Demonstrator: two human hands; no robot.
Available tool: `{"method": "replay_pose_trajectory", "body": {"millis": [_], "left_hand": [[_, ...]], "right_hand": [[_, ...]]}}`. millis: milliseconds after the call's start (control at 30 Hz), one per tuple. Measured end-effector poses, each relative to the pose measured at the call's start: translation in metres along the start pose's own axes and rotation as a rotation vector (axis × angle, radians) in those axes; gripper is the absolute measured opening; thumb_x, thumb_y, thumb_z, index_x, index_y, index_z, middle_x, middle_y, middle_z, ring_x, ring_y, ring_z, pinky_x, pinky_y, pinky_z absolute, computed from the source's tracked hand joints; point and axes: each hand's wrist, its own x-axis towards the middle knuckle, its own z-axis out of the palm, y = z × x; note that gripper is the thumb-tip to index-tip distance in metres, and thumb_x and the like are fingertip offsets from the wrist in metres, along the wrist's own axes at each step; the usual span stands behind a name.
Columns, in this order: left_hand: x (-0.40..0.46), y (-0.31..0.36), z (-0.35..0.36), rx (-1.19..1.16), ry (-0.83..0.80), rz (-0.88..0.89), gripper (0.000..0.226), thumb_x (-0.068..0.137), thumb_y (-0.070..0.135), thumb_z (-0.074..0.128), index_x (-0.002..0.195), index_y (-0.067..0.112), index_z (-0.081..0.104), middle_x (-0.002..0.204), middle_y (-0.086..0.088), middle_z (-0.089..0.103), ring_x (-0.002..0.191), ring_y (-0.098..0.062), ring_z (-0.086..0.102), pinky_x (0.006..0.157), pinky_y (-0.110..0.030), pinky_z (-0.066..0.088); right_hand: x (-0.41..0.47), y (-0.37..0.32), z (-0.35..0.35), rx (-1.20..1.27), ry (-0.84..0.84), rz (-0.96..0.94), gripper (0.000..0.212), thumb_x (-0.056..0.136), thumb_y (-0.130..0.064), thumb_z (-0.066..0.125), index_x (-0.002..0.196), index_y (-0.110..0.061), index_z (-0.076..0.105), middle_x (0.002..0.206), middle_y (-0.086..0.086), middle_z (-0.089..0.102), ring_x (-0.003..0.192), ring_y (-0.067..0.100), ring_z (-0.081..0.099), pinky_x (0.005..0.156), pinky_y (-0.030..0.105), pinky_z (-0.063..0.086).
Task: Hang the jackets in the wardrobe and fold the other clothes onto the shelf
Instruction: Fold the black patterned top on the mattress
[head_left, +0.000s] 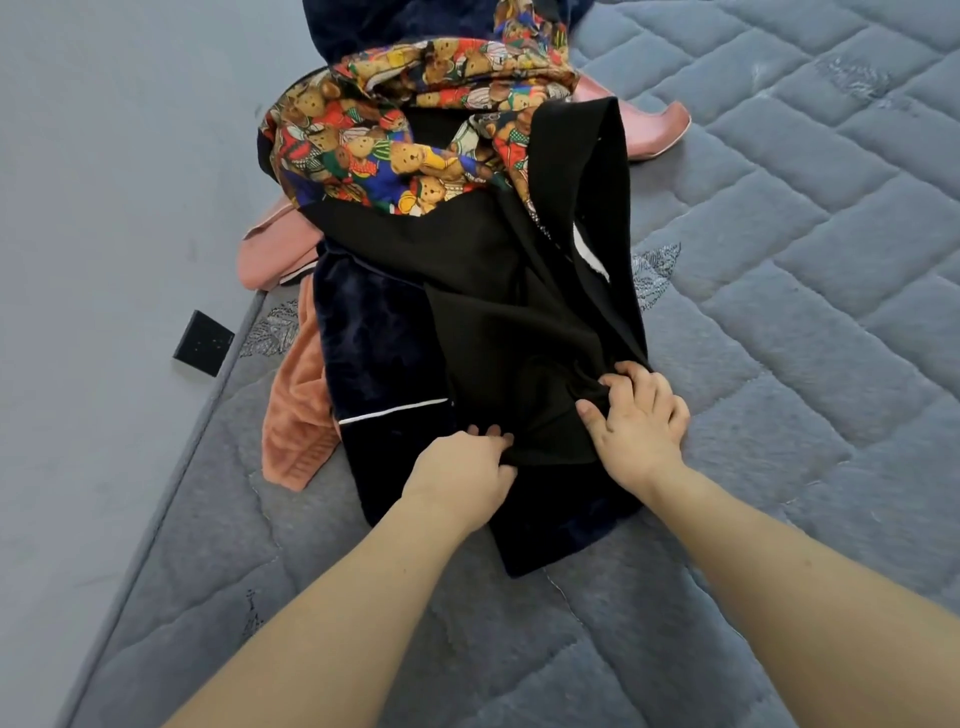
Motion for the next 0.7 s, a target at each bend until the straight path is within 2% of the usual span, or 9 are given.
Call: {"method": "replay_pose_trajectory", "body": {"millis": [233, 333, 433, 500, 533, 567, 600, 633, 700], "left_hand": [[-0.001, 0.001, 0.007, -0.020, 0.033, -0.017, 0.048, 0.100, 0.033, 0.039, 0.148, 0.030, 0.042, 0.156, 0.010, 0.036, 0.145, -0.019, 0.031, 0.111, -0.036, 0.038], [-0.004, 0.001, 0.013, -0.040, 0.078, -0.021, 0.048, 0.100, 0.031, 0.040, 0.148, 0.029, 0.041, 0.157, 0.010, 0.034, 0.146, -0.019, 0.029, 0.112, -0.036, 0.035], [-0.008, 0.004, 0.018, -0.024, 0.114, -0.010, 0.049, 0.101, 0.029, 0.040, 0.150, 0.026, 0.039, 0.159, 0.008, 0.032, 0.148, -0.019, 0.026, 0.113, -0.035, 0.030], [-0.014, 0.007, 0.016, -0.052, 0.135, -0.010, 0.049, 0.101, 0.028, 0.041, 0.149, 0.023, 0.040, 0.158, 0.005, 0.033, 0.148, -0.020, 0.025, 0.116, -0.035, 0.028], [-0.020, 0.010, 0.015, -0.108, 0.159, -0.019, 0.048, 0.101, 0.027, 0.042, 0.148, 0.022, 0.043, 0.157, 0.005, 0.036, 0.147, -0.020, 0.027, 0.117, -0.035, 0.028], [-0.030, 0.013, 0.015, -0.179, 0.201, -0.022, 0.046, 0.100, 0.026, 0.043, 0.146, 0.023, 0.047, 0.154, 0.004, 0.041, 0.146, -0.019, 0.031, 0.116, -0.033, 0.030], [-0.045, 0.018, 0.017, -0.246, 0.255, -0.013, 0.045, 0.098, 0.024, 0.046, 0.142, 0.023, 0.051, 0.148, 0.003, 0.049, 0.142, -0.019, 0.038, 0.114, -0.032, 0.033], [-0.064, 0.023, 0.023, -0.285, 0.317, 0.007, 0.044, 0.095, 0.021, 0.049, 0.138, 0.023, 0.056, 0.140, 0.002, 0.057, 0.134, -0.020, 0.047, 0.109, -0.031, 0.037], [-0.110, 0.037, 0.039, -0.272, 0.364, 0.042, 0.043, 0.091, 0.018, 0.051, 0.131, 0.026, 0.062, 0.118, -0.002, 0.071, 0.109, -0.026, 0.063, 0.094, -0.034, 0.049]], "right_hand": [[0.002, 0.000, -0.002, 0.016, -0.025, -0.007, 0.053, 0.098, -0.055, 0.036, 0.141, -0.025, 0.039, 0.154, -0.004, 0.018, 0.141, 0.019, 0.005, 0.113, 0.042, 0.003], [0.006, 0.001, -0.016, 0.017, -0.041, -0.041, 0.052, 0.097, -0.056, 0.041, 0.139, -0.025, 0.042, 0.151, -0.002, 0.025, 0.141, 0.023, 0.014, 0.114, 0.045, 0.009], [-0.005, 0.006, -0.038, -0.035, 0.072, -0.145, 0.042, 0.096, -0.052, 0.046, 0.125, -0.022, 0.052, 0.141, 0.001, 0.037, 0.135, 0.024, 0.024, 0.110, 0.045, 0.015], [-0.027, 0.007, -0.050, 0.047, 0.197, -0.198, 0.025, 0.093, -0.041, 0.056, 0.109, -0.021, 0.055, 0.136, 0.001, 0.039, 0.133, 0.023, 0.027, 0.107, 0.046, 0.018], [-0.041, 0.006, -0.057, 0.136, 0.227, -0.216, 0.015, 0.090, -0.029, 0.062, 0.100, -0.021, 0.054, 0.130, 0.001, 0.043, 0.127, 0.023, 0.034, 0.104, 0.045, 0.024], [-0.055, 0.004, -0.063, 0.247, 0.220, -0.232, 0.015, 0.084, -0.015, 0.062, 0.089, -0.022, 0.050, 0.115, 0.001, 0.050, 0.113, 0.023, 0.044, 0.095, 0.042, 0.034], [-0.070, 0.002, -0.068, 0.363, 0.174, -0.235, 0.024, 0.079, -0.004, 0.057, 0.079, -0.024, 0.043, 0.095, 0.000, 0.051, 0.092, 0.022, 0.048, 0.080, 0.038, 0.041], [-0.085, 0.002, -0.072, 0.459, 0.102, -0.214, 0.031, 0.076, 0.001, 0.052, 0.073, -0.025, 0.036, 0.078, -0.001, 0.046, 0.074, 0.020, 0.044, 0.064, 0.035, 0.038], [-0.117, 0.009, -0.079, 0.516, -0.029, -0.144, 0.031, 0.074, 0.005, 0.046, 0.069, -0.021, 0.030, 0.064, -0.001, 0.037, 0.061, 0.018, 0.034, 0.053, 0.033, 0.027]]}}
